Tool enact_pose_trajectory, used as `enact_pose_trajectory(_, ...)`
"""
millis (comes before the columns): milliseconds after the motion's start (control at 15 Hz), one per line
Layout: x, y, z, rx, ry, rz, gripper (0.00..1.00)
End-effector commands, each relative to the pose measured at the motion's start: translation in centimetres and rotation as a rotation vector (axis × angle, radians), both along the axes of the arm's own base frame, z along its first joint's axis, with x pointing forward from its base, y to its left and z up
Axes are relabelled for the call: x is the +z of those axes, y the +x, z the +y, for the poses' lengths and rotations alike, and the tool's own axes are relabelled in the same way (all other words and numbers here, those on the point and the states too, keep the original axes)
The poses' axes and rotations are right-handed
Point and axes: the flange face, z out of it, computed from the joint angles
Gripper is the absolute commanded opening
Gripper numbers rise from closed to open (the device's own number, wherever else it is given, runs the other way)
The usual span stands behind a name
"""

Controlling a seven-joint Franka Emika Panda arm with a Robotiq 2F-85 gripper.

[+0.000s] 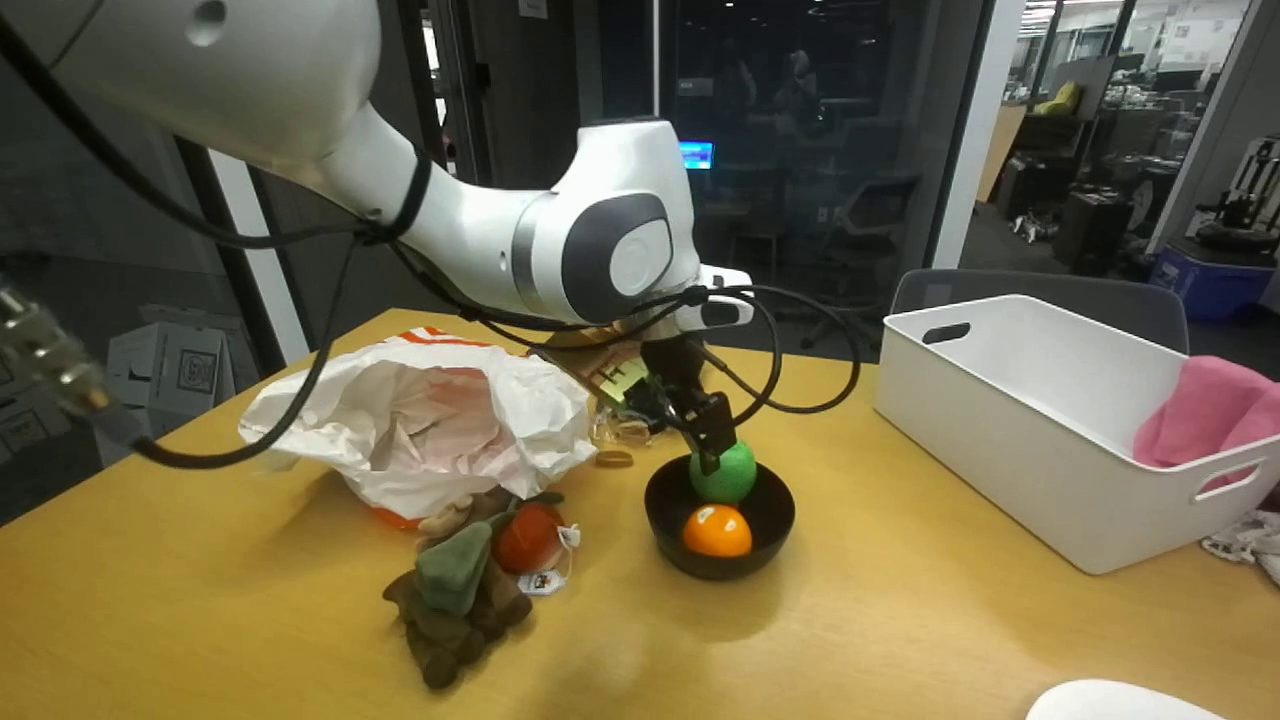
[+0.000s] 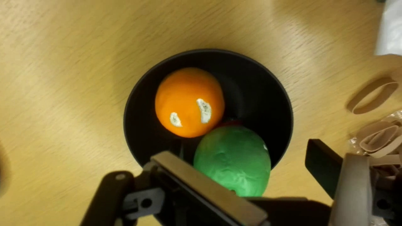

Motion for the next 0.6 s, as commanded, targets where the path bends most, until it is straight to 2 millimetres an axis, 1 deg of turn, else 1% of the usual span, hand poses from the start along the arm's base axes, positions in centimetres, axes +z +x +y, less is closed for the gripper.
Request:
enact_pose_trajectory(0,3.8,-1.3,2.2,0.018,0.065,0.021,1.00)
enact_pose_trajectory(200,6.1,-2.6,4.3,0.046,0.063,0.082,1.00)
enact_pose_trajectory(333,7.0,-3.9,6.1,0.068,0.081,0.134,1.00)
enact_pose_trajectory(533,8.5,-4.9,7.8,0.086,0.110,0.189,1.00)
